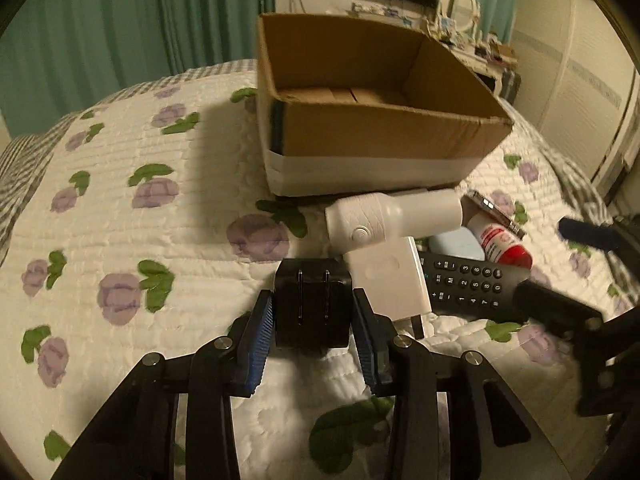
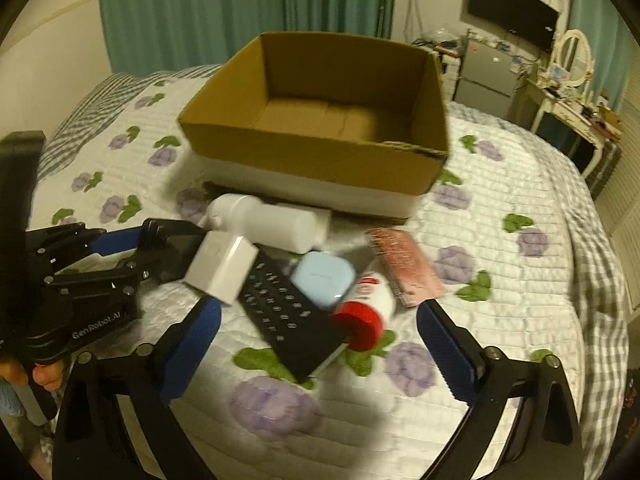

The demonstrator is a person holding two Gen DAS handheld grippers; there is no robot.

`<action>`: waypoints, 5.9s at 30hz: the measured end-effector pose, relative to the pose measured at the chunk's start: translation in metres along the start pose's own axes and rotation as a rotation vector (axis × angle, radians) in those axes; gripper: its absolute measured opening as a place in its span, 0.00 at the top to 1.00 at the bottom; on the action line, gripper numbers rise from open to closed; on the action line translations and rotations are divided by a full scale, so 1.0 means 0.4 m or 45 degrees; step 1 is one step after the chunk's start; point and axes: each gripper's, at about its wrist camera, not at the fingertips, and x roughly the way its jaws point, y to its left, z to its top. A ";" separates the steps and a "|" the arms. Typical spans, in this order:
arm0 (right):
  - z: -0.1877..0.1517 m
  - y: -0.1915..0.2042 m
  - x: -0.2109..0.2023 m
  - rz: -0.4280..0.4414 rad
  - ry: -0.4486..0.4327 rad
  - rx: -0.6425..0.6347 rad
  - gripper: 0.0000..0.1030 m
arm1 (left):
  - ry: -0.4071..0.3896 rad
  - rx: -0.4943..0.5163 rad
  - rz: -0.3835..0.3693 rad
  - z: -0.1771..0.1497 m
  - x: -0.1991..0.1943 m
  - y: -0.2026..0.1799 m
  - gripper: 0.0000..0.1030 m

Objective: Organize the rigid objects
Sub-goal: 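Lower the left tool and grasp the black plug charger, then grasp the white cylindrical bottle with the right tool while the left tool holds the charger, then carry both items over the box and open both tools to drop them, then lower the left tool and grasp the white USB charger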

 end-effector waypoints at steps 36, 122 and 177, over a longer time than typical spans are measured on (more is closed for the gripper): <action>0.174 0.097 0.180 0.371 0.112 0.070 0.67 | -0.118 -0.105 0.074 0.052 -0.070 0.133 0.63; 0.255 -0.208 -0.264 -0.170 -0.226 -0.215 0.28 | -0.107 -0.075 0.096 0.176 -0.165 -0.085 0.34; 0.076 -0.152 0.202 -0.059 0.160 -0.187 0.63 | 0.087 -0.050 0.130 0.138 0.020 -0.093 0.48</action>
